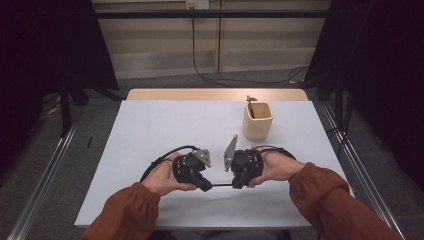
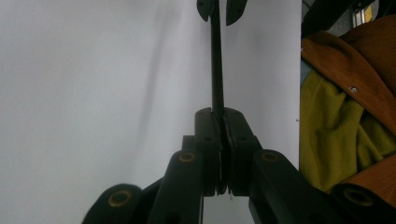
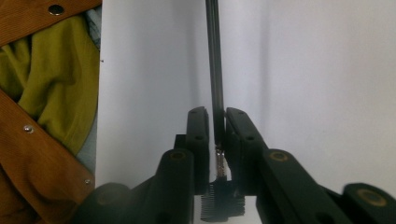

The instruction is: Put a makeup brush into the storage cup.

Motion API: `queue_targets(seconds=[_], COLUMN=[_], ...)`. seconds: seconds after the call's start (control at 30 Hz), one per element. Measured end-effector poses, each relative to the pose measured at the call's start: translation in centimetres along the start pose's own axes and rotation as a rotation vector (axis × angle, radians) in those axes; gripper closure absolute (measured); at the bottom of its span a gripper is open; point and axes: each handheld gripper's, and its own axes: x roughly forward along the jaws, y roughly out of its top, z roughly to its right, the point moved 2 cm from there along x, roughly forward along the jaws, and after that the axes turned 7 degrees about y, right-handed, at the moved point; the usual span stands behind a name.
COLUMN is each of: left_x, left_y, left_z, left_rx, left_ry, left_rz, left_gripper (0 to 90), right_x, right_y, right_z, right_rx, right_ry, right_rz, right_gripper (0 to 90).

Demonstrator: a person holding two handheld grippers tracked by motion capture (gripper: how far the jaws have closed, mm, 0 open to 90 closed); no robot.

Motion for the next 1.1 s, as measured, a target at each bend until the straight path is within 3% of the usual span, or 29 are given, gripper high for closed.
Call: queue_targets(seconds=[0.13, 0.27, 0.43, 0.67, 0.9, 1.1], left_x=[-0.1, -0.1, -0.4, -0.3, -0.6, -0.9], left_y=[0.1, -0.1, -0.1, -0.1, -0.5, -1.1], left_z=[0.0, -0.1, 0.0, 0.0, -0.1, -0.2], left_rx=[-0.012, -0.018, -0.027, -0.037, -0.053, -0.070], left_ry=[0.003, -0.003, 0.001, 0.001, 0.020, 0.025], left_rz=[0.013, 0.015, 0.028, 0.032, 0.043, 0.047], left_gripper=[85.7, 85.7, 85.6, 85.6, 85.6, 85.6], right_x=[-0.1, -0.2, -0.3, -0.4, -0.7, -1.5], right_y=[-0.1, -0.3, -0.5, -0.5, -0.8, -1.4], right_z=[0.1, 0.2, 0.3, 0.2, 0.4, 0.5], right_rx=[0.017, 0.023, 0.065, 0.062, 0.084, 0.091], right_ry=[0.004, 0.020, 0.024, 0.019, -0.008, -0.031], right_rz=[0.026, 0.067, 0.096, 0.148, 0.223, 0.280], right_gripper=[71.3, 57.1, 39.6, 19.3, 11.1, 9.9])
